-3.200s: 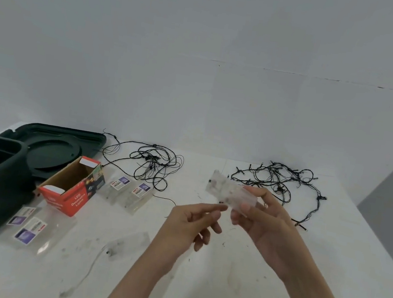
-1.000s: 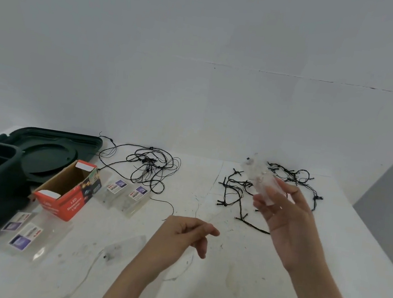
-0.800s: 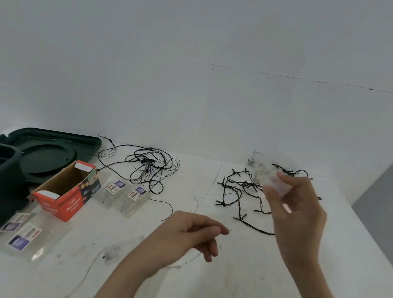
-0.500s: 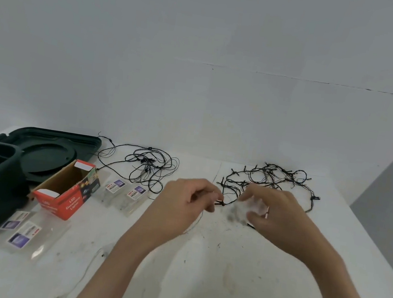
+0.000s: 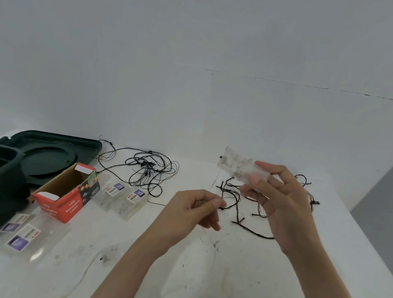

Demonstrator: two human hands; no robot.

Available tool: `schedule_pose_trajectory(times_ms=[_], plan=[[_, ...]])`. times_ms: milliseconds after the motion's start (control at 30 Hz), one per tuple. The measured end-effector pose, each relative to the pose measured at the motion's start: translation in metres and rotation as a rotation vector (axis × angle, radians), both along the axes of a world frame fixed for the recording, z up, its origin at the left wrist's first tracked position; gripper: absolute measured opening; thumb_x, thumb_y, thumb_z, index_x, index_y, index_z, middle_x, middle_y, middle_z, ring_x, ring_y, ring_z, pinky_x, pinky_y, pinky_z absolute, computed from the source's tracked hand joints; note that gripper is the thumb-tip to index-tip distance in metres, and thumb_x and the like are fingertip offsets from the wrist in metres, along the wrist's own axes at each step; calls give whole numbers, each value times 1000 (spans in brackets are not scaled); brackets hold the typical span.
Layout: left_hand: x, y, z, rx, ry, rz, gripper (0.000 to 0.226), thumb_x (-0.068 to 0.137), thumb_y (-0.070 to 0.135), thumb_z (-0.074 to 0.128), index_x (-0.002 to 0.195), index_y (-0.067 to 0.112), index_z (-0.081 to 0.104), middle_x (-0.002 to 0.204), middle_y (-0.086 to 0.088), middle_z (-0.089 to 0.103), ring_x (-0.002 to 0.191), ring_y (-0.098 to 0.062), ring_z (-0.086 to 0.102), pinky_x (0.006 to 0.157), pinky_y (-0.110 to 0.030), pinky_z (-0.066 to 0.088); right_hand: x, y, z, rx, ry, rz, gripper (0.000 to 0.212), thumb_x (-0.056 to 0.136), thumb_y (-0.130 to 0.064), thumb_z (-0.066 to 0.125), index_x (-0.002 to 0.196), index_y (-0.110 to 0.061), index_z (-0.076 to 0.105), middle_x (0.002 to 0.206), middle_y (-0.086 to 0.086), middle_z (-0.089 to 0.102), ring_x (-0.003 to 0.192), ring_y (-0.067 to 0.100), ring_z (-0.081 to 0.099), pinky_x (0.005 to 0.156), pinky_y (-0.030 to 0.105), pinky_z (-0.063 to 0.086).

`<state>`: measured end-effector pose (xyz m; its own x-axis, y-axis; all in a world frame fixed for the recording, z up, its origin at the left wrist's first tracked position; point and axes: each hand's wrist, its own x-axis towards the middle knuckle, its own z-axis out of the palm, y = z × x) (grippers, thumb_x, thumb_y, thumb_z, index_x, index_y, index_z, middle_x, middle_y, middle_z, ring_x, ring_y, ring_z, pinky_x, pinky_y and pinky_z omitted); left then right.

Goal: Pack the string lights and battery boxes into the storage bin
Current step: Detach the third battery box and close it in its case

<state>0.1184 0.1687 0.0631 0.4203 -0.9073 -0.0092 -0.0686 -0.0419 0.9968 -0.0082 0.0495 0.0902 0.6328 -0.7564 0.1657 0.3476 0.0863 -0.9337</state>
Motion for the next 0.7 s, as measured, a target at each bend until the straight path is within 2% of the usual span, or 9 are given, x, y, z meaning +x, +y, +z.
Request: schedule_pose_trajectory(times_ms=[100,167,267,333,367,433,533,600,700], plan=[[0,2,-3,3,14,-22,16,93,10,54,90,12,69,63,3,64,61,-14,66,62,-20,51,4,2,1,-82,-7,-123,22,77,-1,66,95,-10,60,77,9,70,65,20,66,69,23,54],[0,3,-3,11,15,-26,16,93,10,54,88,12,69,63,3,65,63,-13,66,65,-22,52,6,3,1,-231,32,-230,23,80,5,65,93,-13,60,83,8,71,69,17,67,70,21,54],[2,4,-2,30,11,-34,14,92,11,55,89,12,69,64,3,66,66,-13,66,68,-25,53,7,3,-4,-637,194,-434,22,81,-3,70,91,-21,62,85,-6,69,76,6,64,75,10,48],[1,4,0,39,2,-45,13,91,9,56,91,12,69,64,3,64,65,-14,66,64,-25,52,7,0,-8,-968,271,-565,16,82,-3,69,94,-13,66,85,-8,66,81,8,59,76,6,42],[0,4,1,38,-26,-35,12,91,9,57,91,13,69,65,3,64,64,-14,65,63,-25,52,7,-3,-11,-1141,301,-598,14,82,-1,66,95,-8,66,87,-4,66,81,12,57,75,9,43],[-1,2,3,31,-181,23,12,91,13,58,90,18,69,65,6,63,61,-10,64,64,-24,52,8,-8,-16,-1379,403,-564,16,82,1,61,95,-6,66,89,2,66,79,24,57,70,27,47],[-3,-1,6,41,-454,74,13,91,24,58,82,29,67,64,9,64,57,-1,59,61,-17,47,7,-9,-18,-1359,637,-369,23,76,5,60,91,-12,63,86,0,64,78,25,56,65,36,47],[-5,-2,6,48,-497,59,16,91,26,58,77,32,65,64,11,63,56,1,57,55,-12,42,5,-11,-17,-1170,766,-137,23,75,-1,58,89,-20,62,78,-6,61,72,13,52,65,32,44],[-4,-2,2,43,-502,80,14,89,24,60,79,26,69,62,11,62,62,-2,58,60,-15,43,0,-15,-13,-881,816,193,26,72,-1,59,81,-25,65,55,-9,47,51,5,39,53,23,36]])
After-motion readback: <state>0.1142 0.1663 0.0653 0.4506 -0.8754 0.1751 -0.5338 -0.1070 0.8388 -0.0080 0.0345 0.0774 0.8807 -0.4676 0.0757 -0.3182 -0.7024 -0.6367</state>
